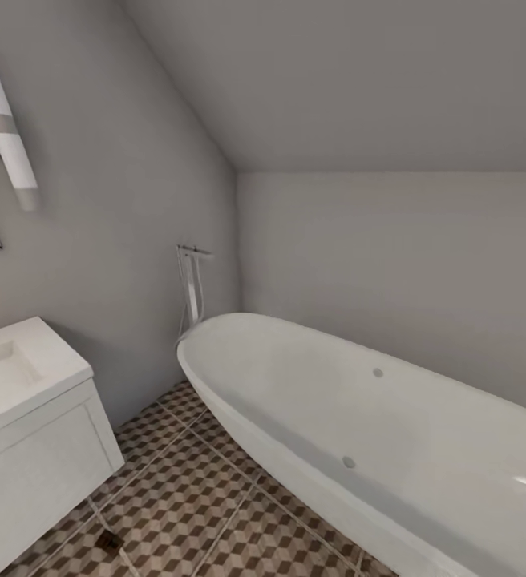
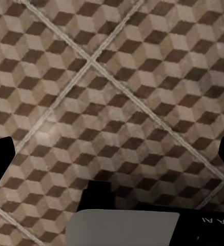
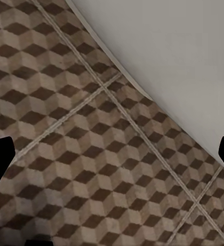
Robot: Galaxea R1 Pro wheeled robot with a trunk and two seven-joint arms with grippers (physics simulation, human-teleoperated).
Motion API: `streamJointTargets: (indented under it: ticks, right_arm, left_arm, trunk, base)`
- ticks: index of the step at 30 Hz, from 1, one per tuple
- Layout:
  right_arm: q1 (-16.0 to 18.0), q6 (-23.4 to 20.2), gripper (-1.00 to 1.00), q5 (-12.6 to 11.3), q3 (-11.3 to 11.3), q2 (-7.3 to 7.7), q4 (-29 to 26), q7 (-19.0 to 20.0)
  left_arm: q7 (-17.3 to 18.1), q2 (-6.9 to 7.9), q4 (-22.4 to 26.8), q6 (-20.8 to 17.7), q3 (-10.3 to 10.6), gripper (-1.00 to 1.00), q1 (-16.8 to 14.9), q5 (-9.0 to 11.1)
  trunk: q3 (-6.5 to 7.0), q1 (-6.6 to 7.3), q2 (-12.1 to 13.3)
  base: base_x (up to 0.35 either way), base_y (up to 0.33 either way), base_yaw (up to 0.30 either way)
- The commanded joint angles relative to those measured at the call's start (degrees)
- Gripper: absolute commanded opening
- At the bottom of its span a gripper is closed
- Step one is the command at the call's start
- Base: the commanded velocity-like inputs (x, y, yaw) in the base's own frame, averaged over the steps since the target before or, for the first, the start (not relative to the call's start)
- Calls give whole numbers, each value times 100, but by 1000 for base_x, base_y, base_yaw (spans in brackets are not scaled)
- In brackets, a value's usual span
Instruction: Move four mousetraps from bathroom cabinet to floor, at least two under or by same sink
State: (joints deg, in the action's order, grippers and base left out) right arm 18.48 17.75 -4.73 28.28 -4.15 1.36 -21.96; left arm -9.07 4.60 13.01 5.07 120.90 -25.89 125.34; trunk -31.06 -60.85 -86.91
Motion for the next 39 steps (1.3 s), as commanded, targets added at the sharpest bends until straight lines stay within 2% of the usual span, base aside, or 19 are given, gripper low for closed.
streamJointTargets:
  ticks: [1, 7, 24, 33, 39]
  right_arm:
    - [6, 29, 100, -49, 47, -4, 14, -10]
    - [6, 31, 100, -49, 47, -6, 14, -10]
    - [6, -21, 100, -71, 37, -7, 17, -10]
    - [6, -475, 100, -86, 6, -2, 4, 34]
    - [6, -598, 100, -110, -17, 18, -4, 273]
  left_arm:
    - [-36, 6, 37, 45, 48, 100, -9, 42]
    - [-27, 0, 77, 46, 50, 100, -4, 43]
    - [-29, -7, 88, 48, 48, 100, -1, 43]
    - [-43, 5, 143, -149, 48, 100, -3, 51]
    - [-42, 8, 163, -199, 48, 100, -3, 52]
  trunk:
    - [-4, 0, -3]
    - [-8, 0, -3]
    - [-38, 0, -3]
    - [-85, 0, -3]
    - [-123, 0, -3]
  base:
    - [0, 0, -57]
    - [0, 0, -159]
    - [0, 0, -270]
    - [0, 0, -247]
    - [0, 0, -233]
